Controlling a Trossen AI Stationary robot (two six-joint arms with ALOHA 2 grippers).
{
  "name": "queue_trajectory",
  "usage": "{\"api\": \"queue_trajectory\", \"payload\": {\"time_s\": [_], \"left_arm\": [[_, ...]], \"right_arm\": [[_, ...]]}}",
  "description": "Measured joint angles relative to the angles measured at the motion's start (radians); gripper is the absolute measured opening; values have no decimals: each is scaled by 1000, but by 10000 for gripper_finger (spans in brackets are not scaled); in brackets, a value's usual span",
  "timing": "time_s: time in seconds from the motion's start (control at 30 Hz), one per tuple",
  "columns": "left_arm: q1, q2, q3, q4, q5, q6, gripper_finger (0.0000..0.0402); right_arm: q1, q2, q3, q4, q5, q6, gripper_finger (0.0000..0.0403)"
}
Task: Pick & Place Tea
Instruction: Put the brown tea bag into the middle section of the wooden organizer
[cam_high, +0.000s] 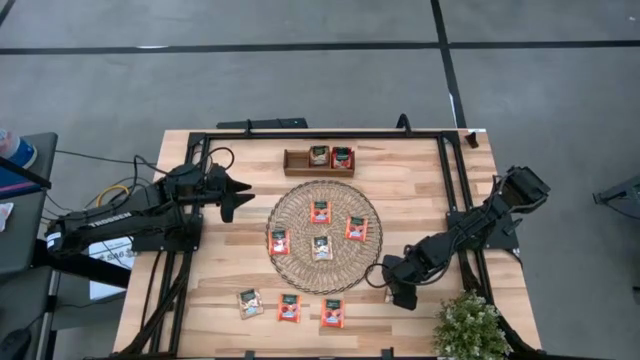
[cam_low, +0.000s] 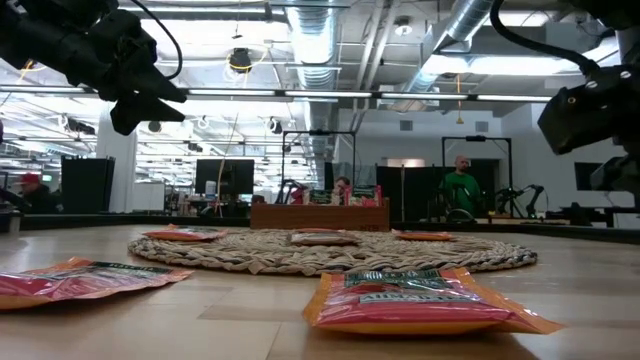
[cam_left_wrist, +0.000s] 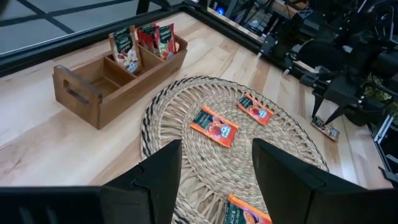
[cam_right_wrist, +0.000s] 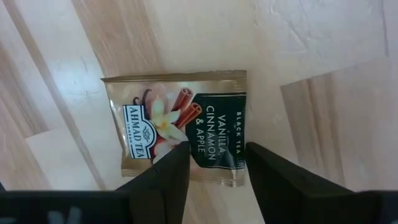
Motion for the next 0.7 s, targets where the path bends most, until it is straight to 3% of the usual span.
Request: {"api": "queue_trajectory", "payload": {"time_s": [0.2,0.53,0.7], "left_arm": [[0,0,0,0,-4,3,188],[0,0,0,0,-7,6,188],[0,0,0,0,-7,6,188]], "right_arm": [[0,1,0,-9,9,11,119],[-1,2,-2,-37,22,15,10],[0,2,-2,-40,34,48,9]]}}
